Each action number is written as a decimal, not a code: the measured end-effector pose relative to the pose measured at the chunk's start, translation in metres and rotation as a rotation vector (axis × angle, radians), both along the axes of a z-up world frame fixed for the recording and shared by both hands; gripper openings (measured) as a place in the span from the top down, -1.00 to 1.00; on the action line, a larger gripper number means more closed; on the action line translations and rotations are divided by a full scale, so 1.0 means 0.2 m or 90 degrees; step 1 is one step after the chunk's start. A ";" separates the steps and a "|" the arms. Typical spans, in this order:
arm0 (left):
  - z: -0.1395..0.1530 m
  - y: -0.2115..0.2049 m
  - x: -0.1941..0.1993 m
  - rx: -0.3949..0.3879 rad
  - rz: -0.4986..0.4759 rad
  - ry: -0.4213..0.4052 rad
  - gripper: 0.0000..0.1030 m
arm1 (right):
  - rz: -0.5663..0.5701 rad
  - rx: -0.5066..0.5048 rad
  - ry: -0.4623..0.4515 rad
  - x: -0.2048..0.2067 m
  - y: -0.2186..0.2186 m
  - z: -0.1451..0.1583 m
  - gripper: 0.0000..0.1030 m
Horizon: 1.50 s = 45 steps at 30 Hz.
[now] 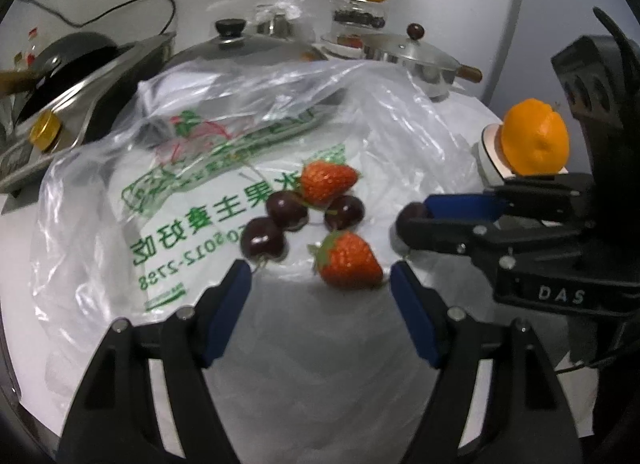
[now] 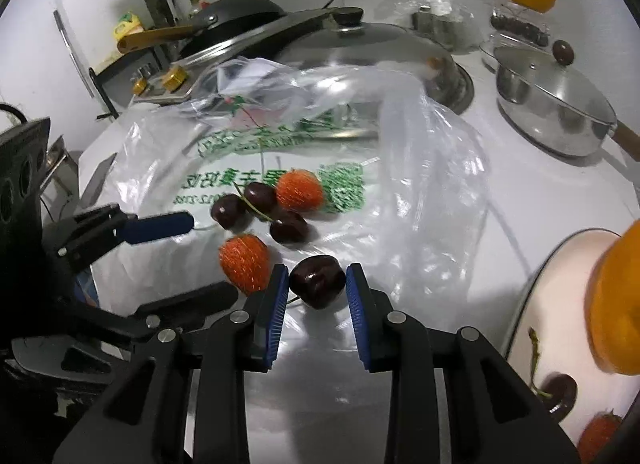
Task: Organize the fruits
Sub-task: 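Close the left gripper on the strawberry and lift it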
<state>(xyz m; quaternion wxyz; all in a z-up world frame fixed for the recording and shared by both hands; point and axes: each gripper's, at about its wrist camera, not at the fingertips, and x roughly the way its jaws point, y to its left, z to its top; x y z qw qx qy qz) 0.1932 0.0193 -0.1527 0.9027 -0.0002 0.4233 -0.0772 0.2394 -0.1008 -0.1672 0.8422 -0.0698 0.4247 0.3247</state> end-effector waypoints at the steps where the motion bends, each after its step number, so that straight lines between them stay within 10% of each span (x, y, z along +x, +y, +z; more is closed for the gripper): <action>1: 0.00 -0.01 0.01 0.004 -0.003 -0.001 -0.41 | -0.001 0.000 0.000 0.00 -0.01 0.00 0.38; 45: 0.01 0.01 0.02 -0.064 -0.026 0.013 0.22 | -0.018 -0.005 -0.035 -0.07 -0.05 0.10 0.38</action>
